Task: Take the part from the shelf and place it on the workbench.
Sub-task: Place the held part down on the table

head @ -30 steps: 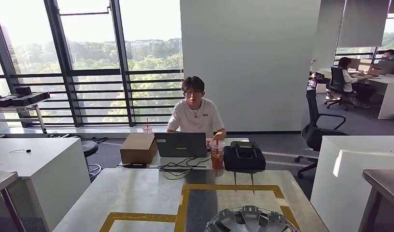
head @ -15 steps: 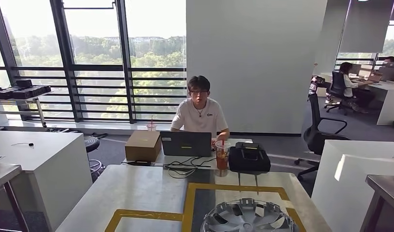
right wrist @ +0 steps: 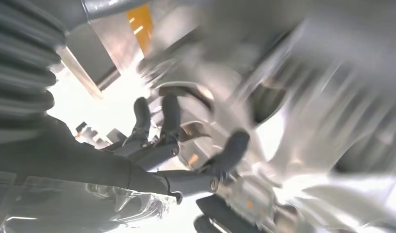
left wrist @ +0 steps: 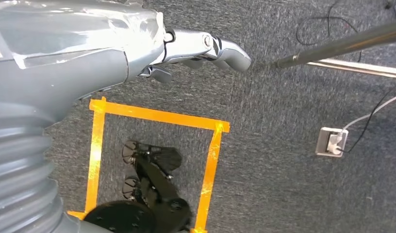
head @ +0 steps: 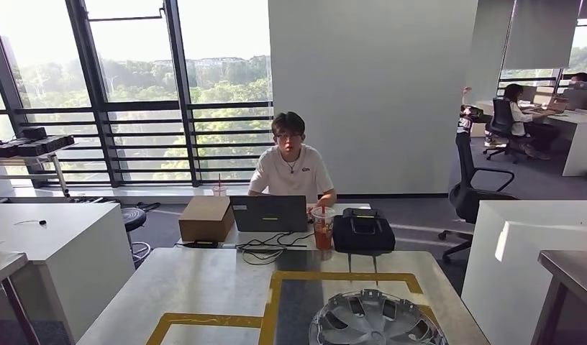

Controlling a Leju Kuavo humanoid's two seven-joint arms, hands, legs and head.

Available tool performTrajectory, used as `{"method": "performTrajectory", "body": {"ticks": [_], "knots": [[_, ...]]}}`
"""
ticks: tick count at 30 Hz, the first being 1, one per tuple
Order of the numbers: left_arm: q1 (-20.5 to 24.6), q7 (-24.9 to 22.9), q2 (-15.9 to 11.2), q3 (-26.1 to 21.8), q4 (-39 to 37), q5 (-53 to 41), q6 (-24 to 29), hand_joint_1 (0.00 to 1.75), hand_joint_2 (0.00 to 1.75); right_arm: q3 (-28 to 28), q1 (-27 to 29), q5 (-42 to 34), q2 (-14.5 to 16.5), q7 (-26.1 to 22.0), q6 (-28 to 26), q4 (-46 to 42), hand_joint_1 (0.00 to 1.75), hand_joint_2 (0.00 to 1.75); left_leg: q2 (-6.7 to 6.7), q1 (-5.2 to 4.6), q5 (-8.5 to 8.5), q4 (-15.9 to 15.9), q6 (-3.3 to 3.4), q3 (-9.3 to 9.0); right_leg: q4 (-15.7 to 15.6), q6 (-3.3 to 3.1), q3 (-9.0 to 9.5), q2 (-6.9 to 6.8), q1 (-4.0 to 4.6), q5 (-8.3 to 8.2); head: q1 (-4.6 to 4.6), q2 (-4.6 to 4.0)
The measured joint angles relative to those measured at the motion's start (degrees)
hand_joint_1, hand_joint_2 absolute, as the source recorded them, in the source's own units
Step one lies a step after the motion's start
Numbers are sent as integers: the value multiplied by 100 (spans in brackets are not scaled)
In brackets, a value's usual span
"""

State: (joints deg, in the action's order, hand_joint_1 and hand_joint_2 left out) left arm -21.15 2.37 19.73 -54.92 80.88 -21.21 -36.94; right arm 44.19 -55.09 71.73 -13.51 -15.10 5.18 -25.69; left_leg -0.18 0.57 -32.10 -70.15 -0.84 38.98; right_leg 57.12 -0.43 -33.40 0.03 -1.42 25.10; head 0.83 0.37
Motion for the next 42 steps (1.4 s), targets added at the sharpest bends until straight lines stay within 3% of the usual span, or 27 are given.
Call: {"method": "performTrajectory", "body": {"ticks": [1,2,3,5,7,9,12,13,15,17,18,20,22,24,27,28,30,32,33,35,37,42], "knots": [[35,43,0,-55,-19,-66,-56,0,175,-18,32,-10,-31,-2,-1,43,0,0,3,9,-79,-293,-10,152,1,-4,-2,0,7,0,2,0],[68,81,1,-108,-39,-118,-101,0,175,-36,70,-15,-60,-4,-2,78,0,0,6,13,-52,-389,-10,216,1,-5,-1,0,13,1,3,0],[96,110,0,-158,-56,-161,-131,0,175,-56,103,-17,-85,-5,-3,106,0,0,8,13,82,-249,0,165,2,-5,2,4,18,2,4,0],[136,143,-1,-241,-74,-207,-163,0,175,-97,131,-20,-113,-7,-7,143,0,0,5,-2,479,539,63,-201,-2,-4,11,23,24,2,9,0],[177,162,-2,-305,-80,-223,-182,0,87,-125,124,-20,-130,-7,-8,166,0,0,6,-38,667,1156,139,-501,-5,25,2,40,45,0,12,0],[204,172,-3,-349,-85,-227,-194,0,0,-138,130,-19,-150,-7,-8,188,0,0,10,-73,655,1270,185,-541,-18,85,-10,42,54,-12,8,0],[250,238,4,-399,-98,-324,-247,0,0,-184,145,-51,-182,-2,-24,205,0,0,17,-64,746,1414,279,-630,79,152,-70,36,54,57,4,0],[288,285,8,-429,-115,-409,-279,0,0,-221,157,-90,-200,4,-54,206,0,0,17,-52,782,1464,309,-661,298,145,-175,34,56,170,-1,1],[366,384,11,-507,-184,-603,-342,0,0,-358,253,-272,-238,7,-217,202,0,0,-1,-49,807,1484,336,-660,1058,110,-532,31,49,481,-16,1],[405,440,12,-575,-255,-727,-375,0,0,-595,462,-584,-252,-44,-473,122,0,0,-21,-54,805,1475,339,-656,1556,140,-780,31,45,614,-30,0],[411,440,12,-595,-278,-750,-375,0,0,-756,588,-785,-248,-84,-608,22,0,0,-26,-54,800,1467,334,-656,1484,177,-751,29,41,552,-36,0],[407,343,12,-606,-307,-726,-324,0,0,-1227,894,-1268,-211,-137,-863,-416,0,0,-30,-54,770,1422,300,-653,747,256,-387,15,26,260,-46,0],[380,154,10,-583,-312,-631,-229,0,0,-1877,1272,-1674,-121,-126,-1020,-1166,0,0,-29,-77,713,1350,240,-630,113,237,-46,2,35,61,-49,0],[317,-32,8,-530,-289,-557,-148,0,0,-2549,1689,-1814,20,-83,-1027,-2055,0,0,-28,-93,687,1311,192,-608,11,145,16,-1,61,41,-39,0],[195,-246,2,-442,-202,-626,-89,0,0,-3554,2381,-1775,307,-120,-960,-3596,0,0,-45,-63,573,1168,116,-537,8,56,13,-20,21,33,-23,0],[162,-298,1,-426,-166,-662,-71,0,0,-3926,2608,-1762,429,-194,-957,-4168,0,0,-41,-50,430,958,81,-442,4,31,18,-36,4,36,-17,0],[89,-405,1,-399,-104,-639,5,0,0,-4691,2982,-1782,669,-394,-994,-5246,0,0,-11,-22,49,240,19,-122,4,-7,23,-70,15,50,3,0],[-23,-520,1,-319,-46,-485,134,0,0,-5292,3278,-1887,848,-585,-1102,-6083,0,0,8,-1,-128,-321,1,122,5,-19,29,-87,29,61,9,0],[-94,-575,2,-252,-9,-375,205,0,0,-5538,3442,-1979,917,-684,-1188,-6490,0,0,11,3,-65,-308,10,109,5,-23,36,-88,38,65,9,0],[-219,-649,2,-120,72,-170,316,0,0,-5912,3735,-2174,1022,-870,-1380,-7213,0,0,8,-1,222,171,53,-143,3,-26,53,-76,52,71,12,0],[-269,-665,1,-66,106,-95,350,0,0,-6044,3836,-2263,1067,-945,-1476,-7483,0,0,5,-7,384,506,82,-319,2,-27,62,-66,57,71,14,0],[-275,-665,2,-58,113,-84,353,0,0,-6068,3851,-2279,1072,-959,-1497,-7533,0,0,4,-9,410,571,90,-354,1,-27,63,-63,58,71,15,0]]}}
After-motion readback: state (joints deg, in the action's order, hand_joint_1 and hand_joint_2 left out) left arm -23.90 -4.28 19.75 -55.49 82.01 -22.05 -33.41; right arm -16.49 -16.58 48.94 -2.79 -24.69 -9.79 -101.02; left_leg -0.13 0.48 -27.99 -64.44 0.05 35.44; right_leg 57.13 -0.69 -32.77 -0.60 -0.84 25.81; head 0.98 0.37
